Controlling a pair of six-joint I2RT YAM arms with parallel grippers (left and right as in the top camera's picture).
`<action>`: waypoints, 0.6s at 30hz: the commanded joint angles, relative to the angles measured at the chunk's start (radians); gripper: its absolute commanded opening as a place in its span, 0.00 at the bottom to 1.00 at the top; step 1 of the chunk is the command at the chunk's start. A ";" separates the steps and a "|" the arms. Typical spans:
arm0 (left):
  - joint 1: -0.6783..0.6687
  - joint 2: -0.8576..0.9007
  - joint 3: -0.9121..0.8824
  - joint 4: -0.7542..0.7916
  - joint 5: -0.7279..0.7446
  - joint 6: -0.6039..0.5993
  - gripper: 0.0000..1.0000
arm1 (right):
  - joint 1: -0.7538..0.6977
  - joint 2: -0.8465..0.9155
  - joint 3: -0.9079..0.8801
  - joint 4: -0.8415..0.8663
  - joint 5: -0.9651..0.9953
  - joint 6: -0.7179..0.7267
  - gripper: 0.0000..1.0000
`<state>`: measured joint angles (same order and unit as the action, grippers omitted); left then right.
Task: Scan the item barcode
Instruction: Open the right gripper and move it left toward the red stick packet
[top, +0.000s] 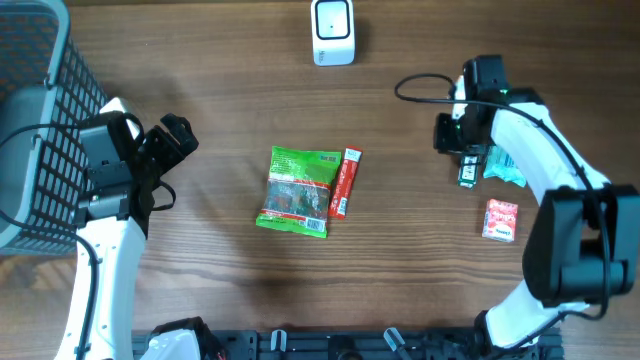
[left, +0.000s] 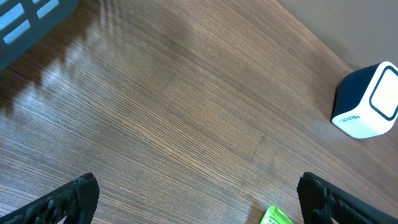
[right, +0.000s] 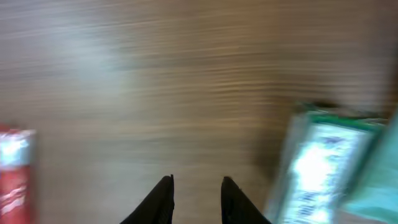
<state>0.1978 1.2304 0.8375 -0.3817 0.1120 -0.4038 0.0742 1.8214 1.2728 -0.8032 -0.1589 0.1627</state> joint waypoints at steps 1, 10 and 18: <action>0.003 0.002 0.008 0.003 -0.009 0.015 1.00 | 0.090 -0.019 -0.009 -0.006 -0.268 0.023 0.27; 0.003 0.002 0.008 0.003 -0.009 0.015 1.00 | 0.460 -0.010 -0.110 0.296 -0.085 0.523 0.72; 0.003 0.002 0.008 0.002 -0.009 0.015 1.00 | 0.566 -0.002 -0.111 0.259 0.248 0.710 0.52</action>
<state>0.1978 1.2304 0.8371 -0.3820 0.1120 -0.4038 0.6357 1.8145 1.1698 -0.5476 -0.0101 0.7914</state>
